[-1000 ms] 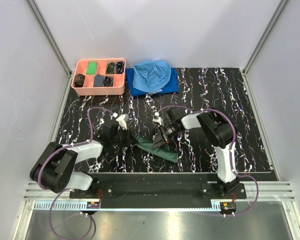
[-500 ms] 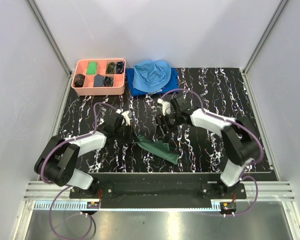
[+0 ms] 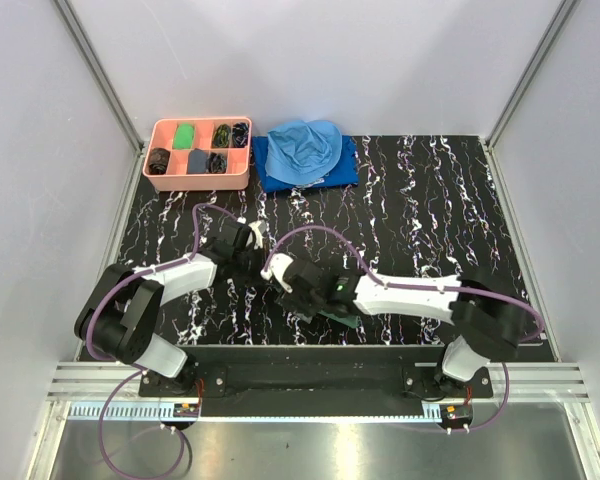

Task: Fold the napkin, place the utensils inside, and roll it up
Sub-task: Roll the napkin with the utensil

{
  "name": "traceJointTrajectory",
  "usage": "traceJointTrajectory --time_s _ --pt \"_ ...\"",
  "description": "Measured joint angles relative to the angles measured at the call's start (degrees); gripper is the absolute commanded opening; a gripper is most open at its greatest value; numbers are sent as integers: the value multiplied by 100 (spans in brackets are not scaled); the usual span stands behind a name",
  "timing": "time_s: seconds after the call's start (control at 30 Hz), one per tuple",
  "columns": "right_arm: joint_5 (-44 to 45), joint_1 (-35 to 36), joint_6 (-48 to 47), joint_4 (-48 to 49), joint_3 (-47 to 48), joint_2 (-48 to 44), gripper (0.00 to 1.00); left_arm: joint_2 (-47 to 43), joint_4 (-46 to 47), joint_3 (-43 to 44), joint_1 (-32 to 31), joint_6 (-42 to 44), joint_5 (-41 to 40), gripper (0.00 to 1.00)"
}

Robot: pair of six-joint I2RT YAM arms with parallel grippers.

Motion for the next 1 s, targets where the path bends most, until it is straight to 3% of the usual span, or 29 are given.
traceJointTrajectory --time_s 0.3,0.37,0.5,0.53,0.63,1.0 --pt "490 131 -92 26 -9 669 69 2 -125 33 0 -11 68 1" --pt "525 107 -59 42 -9 758 68 2 -138 35 0 -9 90 6" --pt "345 -72 98 0 140 911 54 -4 -162 35 0 0 114 31" --pt "195 -160 160 -20 173 933 50 -15 -184 35 0 17 111 43" --pt "-339 -424 343 -46 190 946 42 -164 -323 35 20 -7 94 57" --pt "-3053 -1449 938 514 -76 940 36 -1493 -363 -166 407 35 -153 70"
